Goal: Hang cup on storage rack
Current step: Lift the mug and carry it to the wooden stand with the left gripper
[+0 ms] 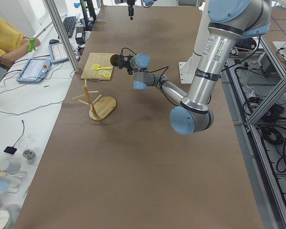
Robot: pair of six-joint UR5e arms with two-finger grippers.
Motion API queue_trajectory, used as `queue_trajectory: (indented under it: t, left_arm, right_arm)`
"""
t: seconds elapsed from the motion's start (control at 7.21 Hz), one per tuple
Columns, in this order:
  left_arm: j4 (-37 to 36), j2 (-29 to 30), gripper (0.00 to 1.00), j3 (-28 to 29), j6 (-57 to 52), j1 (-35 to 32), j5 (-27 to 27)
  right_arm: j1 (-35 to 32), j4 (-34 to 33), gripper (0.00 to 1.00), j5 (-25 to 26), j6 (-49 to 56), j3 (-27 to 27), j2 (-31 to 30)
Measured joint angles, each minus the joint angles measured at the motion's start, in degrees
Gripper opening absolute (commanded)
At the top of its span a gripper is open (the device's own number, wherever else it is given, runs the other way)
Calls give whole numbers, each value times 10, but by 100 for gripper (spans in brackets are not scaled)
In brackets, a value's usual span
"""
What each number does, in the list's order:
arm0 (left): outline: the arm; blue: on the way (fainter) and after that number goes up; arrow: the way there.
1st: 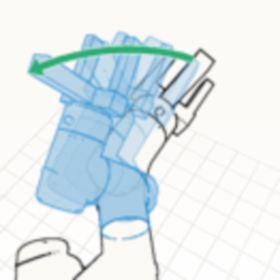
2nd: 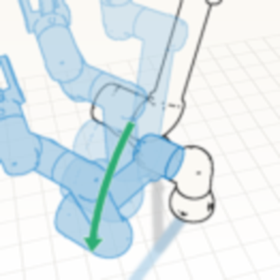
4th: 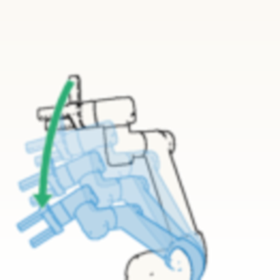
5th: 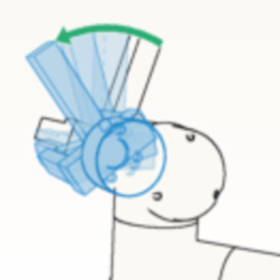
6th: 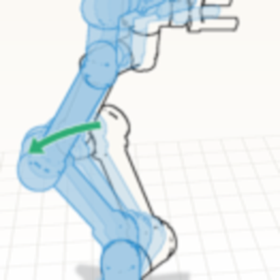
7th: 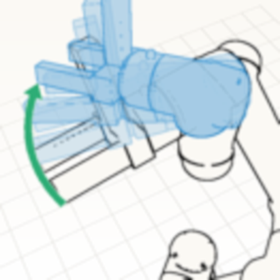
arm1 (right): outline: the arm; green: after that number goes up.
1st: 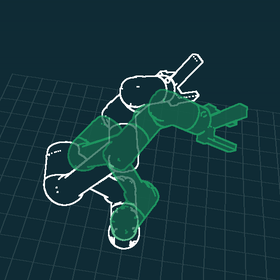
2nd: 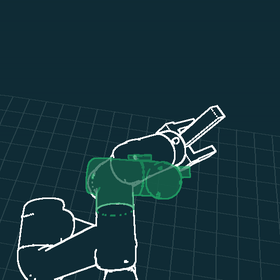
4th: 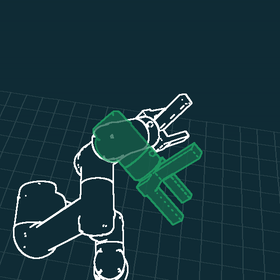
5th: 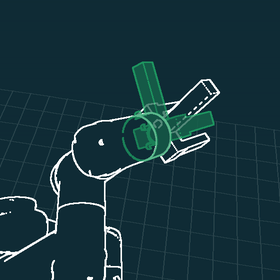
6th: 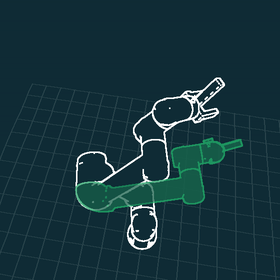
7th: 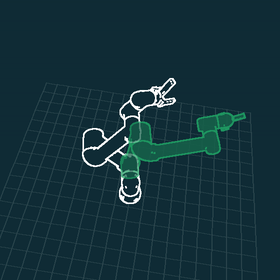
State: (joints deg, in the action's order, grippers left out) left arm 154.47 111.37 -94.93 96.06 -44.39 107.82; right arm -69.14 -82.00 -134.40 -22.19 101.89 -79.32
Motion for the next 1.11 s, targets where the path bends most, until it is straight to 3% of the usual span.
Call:
queue_trajectory:
  t: [0.55, 1.11]
  left_arm:
    - [21, 11, 0, 33, 269, -80, -3]
    - [217, 37, 0, 151, 505, -85, -93]
  right_arm:
    - [-78, -1, 100, -33, 3, 3, -45]
    - [-91, 1, 100, -34, 5, 3, -64]
